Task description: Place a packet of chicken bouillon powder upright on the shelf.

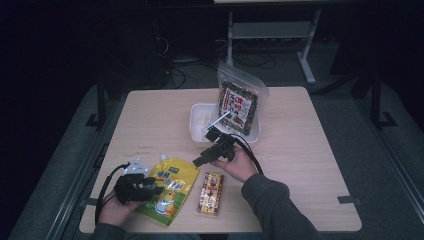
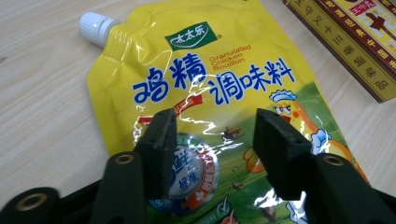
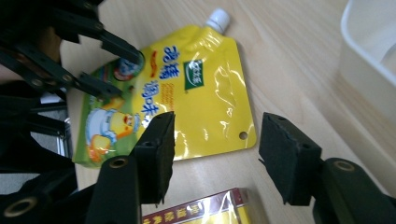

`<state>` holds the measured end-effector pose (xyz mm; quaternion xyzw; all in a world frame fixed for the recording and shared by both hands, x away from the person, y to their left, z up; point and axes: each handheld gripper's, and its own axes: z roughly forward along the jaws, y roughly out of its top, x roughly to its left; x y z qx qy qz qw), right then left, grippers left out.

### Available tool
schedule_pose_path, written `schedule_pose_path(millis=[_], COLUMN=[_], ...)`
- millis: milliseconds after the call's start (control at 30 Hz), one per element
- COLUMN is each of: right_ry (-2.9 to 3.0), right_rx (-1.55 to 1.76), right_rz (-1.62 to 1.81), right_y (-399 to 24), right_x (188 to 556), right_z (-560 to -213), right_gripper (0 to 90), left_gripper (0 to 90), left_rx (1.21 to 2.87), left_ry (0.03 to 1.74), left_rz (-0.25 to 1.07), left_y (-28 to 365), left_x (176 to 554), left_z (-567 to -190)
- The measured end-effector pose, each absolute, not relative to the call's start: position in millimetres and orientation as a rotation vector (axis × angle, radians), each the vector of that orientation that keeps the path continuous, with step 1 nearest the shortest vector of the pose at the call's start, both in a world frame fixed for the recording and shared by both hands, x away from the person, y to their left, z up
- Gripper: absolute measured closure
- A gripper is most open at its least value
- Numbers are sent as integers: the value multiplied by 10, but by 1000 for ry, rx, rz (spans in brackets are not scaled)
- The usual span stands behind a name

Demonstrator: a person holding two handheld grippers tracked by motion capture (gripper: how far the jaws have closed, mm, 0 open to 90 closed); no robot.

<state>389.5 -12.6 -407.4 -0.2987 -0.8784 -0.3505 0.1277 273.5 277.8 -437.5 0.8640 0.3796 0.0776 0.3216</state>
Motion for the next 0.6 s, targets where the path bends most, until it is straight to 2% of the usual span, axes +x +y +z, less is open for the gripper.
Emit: schedule_pose_path(millis=[233,600], right_ry=[-2553,-2531], right_rx=[-882,-913], right_rz=[-910,-821], right_y=[3,90], right_x=[3993,4081], right_z=[-4263,-4422], right_gripper=[497,483], left_gripper=[602,653], left_rx=[2274,2281], left_ry=[1014,1024], left_rz=[189,205], left_y=[2820,2820], left_x=[2739,2747], left_z=[-4380,-4397])
